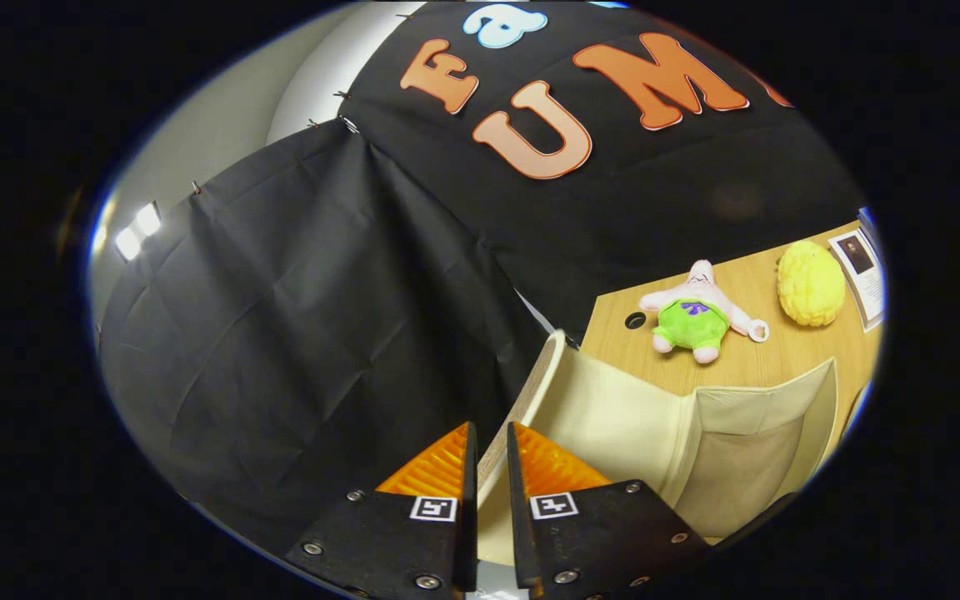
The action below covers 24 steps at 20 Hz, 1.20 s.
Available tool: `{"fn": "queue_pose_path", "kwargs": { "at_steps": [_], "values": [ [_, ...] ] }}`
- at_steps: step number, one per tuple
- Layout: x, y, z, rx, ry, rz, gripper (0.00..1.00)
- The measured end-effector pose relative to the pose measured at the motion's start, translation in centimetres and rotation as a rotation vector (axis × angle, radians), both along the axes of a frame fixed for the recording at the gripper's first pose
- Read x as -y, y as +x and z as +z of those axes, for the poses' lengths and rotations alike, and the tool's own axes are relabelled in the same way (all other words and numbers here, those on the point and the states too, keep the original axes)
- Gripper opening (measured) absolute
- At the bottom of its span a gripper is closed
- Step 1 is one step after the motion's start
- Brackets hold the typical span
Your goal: Open the storage box then place both shoes into the box .Put the left shoe in first, then the right shoe, with the right side of both shoes facing outward in a uniform manner.
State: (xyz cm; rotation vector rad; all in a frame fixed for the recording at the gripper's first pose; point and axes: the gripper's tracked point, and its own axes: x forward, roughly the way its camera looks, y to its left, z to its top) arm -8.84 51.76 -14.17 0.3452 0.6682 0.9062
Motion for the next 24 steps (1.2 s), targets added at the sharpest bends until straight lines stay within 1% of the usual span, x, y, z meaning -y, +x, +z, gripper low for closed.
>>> {"fn": "queue_pose_path", "kwargs": {
  "at_steps": [3,4,5,10,16,19,24],
  "values": [
    [0.8,0.8,0.3,0.026,0.002,-0.021,0.75],
    [1.3,1.3,0.2,0.041,-0.005,-0.034,0.85],
    [1.9,1.7,0.3,0.055,-0.013,-0.048,0.98],
    [7.1,4.7,0.2,0.142,-0.066,-0.155,0.98],
    [16.6,8.5,-1.2,0.217,-0.167,-0.292,0.98],
    [21.7,9.8,-2.5,0.233,-0.227,-0.351,0.98],
    [29.0,10.9,-4.5,0.248,-0.306,-0.433,0.98]
  ]
}}
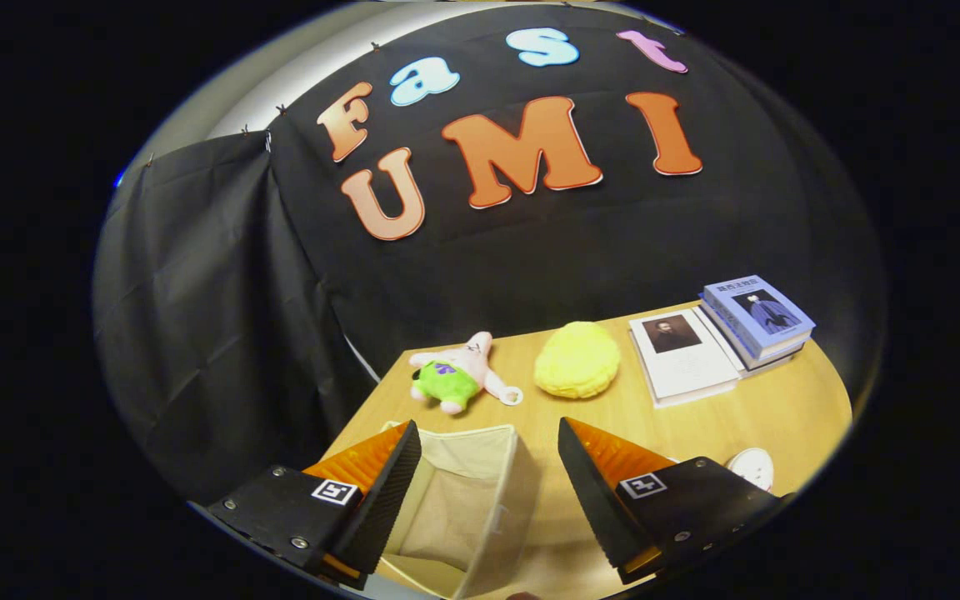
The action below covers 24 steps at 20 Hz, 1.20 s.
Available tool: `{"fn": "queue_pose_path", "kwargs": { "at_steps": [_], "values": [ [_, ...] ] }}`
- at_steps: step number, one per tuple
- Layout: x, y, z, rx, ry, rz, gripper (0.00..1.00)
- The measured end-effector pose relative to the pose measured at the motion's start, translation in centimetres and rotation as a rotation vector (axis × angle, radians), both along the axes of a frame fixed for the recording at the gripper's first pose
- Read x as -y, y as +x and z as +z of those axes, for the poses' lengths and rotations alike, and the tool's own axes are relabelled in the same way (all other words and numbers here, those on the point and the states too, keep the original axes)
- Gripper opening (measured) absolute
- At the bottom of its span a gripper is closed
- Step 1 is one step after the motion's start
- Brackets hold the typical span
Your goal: Open the storage box then place both shoes into the box .Put the left shoe in first, then the right shoe, with the right side of both shoes facing outward in a uniform manner.
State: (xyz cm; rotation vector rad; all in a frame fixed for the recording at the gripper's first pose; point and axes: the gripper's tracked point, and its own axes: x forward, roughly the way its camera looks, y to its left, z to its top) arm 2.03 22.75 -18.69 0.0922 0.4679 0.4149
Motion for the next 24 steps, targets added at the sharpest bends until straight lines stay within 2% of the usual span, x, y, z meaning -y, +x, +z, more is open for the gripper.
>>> {"fn": "queue_pose_path", "kwargs": {
  "at_steps": [7,12,18,24],
  "values": [
    [9.4,-0.4,-4.1,-0.035,-0.07,-0.122,0.98],
    [14.5,-1.3,-8.1,-0.081,-0.124,-0.162,0.94],
    [17.8,-2.4,-14.2,-0.179,-0.184,-0.159,0.8],
    [18.7,-3.2,-19.4,-0.292,-0.205,-0.137,0.63]
  ]
}}
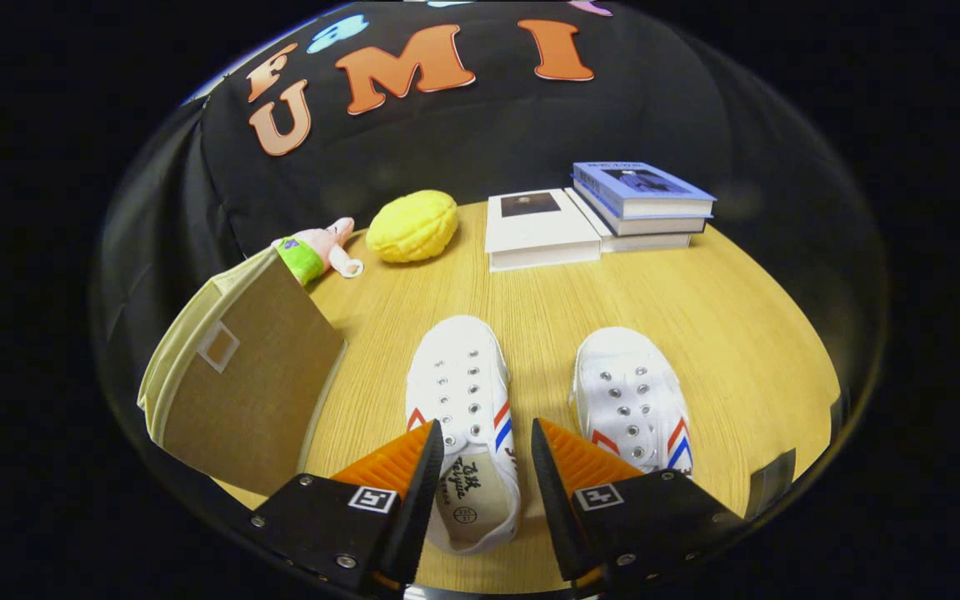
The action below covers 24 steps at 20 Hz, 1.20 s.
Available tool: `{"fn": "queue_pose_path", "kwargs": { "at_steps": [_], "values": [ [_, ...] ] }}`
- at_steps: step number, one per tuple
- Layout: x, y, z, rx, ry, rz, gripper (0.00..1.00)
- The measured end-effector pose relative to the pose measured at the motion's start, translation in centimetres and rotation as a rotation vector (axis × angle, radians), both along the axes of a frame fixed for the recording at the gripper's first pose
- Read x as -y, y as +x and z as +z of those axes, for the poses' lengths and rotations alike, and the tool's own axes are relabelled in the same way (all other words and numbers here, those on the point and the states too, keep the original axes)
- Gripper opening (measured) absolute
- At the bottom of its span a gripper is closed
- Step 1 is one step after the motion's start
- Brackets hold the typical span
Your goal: Open the storage box then place both shoes into the box .Put the left shoe in first, then the right shoe, with the right side of both shoes facing outward in a uniform manner.
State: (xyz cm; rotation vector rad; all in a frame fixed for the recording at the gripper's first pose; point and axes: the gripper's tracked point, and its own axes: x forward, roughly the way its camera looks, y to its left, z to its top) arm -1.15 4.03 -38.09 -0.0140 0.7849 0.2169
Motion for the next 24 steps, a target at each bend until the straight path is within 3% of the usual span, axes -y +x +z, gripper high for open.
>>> {"fn": "queue_pose_path", "kwargs": {
  "at_steps": [7,10,11,13,18,24],
  "values": [
    [-0.3,0.1,-2.6,-0.062,0.011,-0.013,0.34],
    [-0.6,-0.1,-2.5,-0.078,0.056,-0.004,0.28],
    [-0.4,-0.1,-2.3,-0.083,0.06,-0.016,0.17],
    [-0.5,0.1,-2.2,-0.077,0.081,-0.048,0.02],
    [-0.6,0.2,-0.5,-0.061,0.114,-0.095,0.0],
    [-2.6,1.3,5.7,0.008,0.18,-0.139,0.0]
  ]
}}
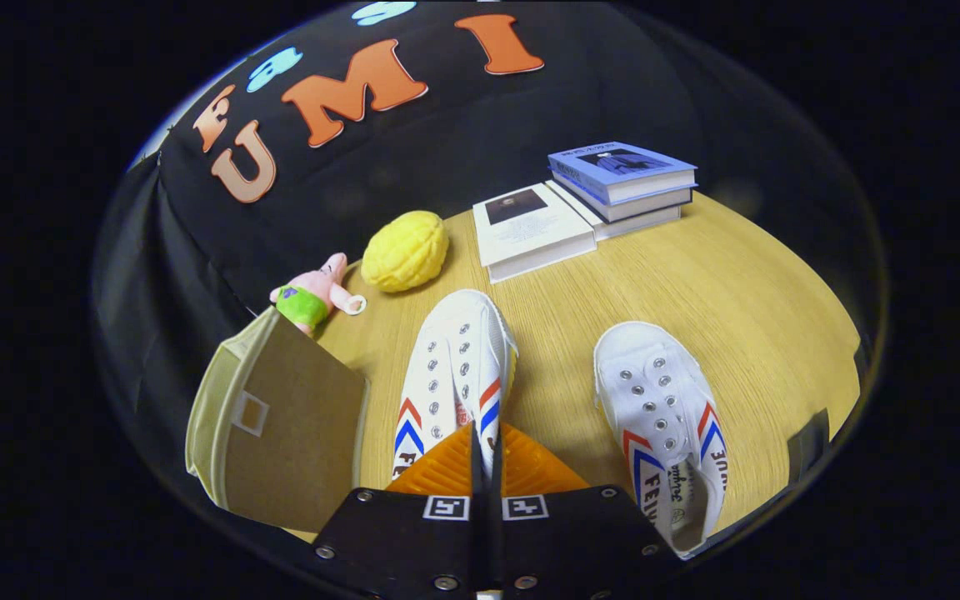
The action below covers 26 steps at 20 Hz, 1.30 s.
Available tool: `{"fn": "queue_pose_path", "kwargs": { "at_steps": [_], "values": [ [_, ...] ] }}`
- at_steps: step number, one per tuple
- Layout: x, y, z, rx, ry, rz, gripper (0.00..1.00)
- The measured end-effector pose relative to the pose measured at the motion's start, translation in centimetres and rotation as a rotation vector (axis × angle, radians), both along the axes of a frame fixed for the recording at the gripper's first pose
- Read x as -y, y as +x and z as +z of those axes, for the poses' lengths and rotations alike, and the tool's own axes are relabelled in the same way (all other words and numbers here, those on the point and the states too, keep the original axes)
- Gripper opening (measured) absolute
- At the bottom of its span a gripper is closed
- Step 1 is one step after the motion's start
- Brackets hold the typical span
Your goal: Open the storage box then place both shoes into the box .Put the left shoe in first, then the right shoe, with the right side of both shoes facing outward in a uniform manner.
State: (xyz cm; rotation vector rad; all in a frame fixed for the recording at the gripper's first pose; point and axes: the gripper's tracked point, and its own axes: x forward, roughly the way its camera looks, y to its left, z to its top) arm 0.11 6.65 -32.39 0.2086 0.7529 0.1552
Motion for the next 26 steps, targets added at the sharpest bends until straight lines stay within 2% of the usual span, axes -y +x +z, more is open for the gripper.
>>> {"fn": "queue_pose_path", "kwargs": {
  "at_steps": [4,12,18,22,26],
  "values": [
    [-3.2,0.6,4.9,0.068,0.019,0.006,0.0],
    [-16.2,-0.5,10.2,0.127,0.136,0.151,0.0],
    [-24.4,-2.0,8.7,0.104,0.144,0.272,0.0],
    [-27.3,-2.4,6.3,0.089,0.1,0.328,0.0],
    [-27.6,-3.3,4.6,0.059,0.065,0.358,0.0]
  ]
}}
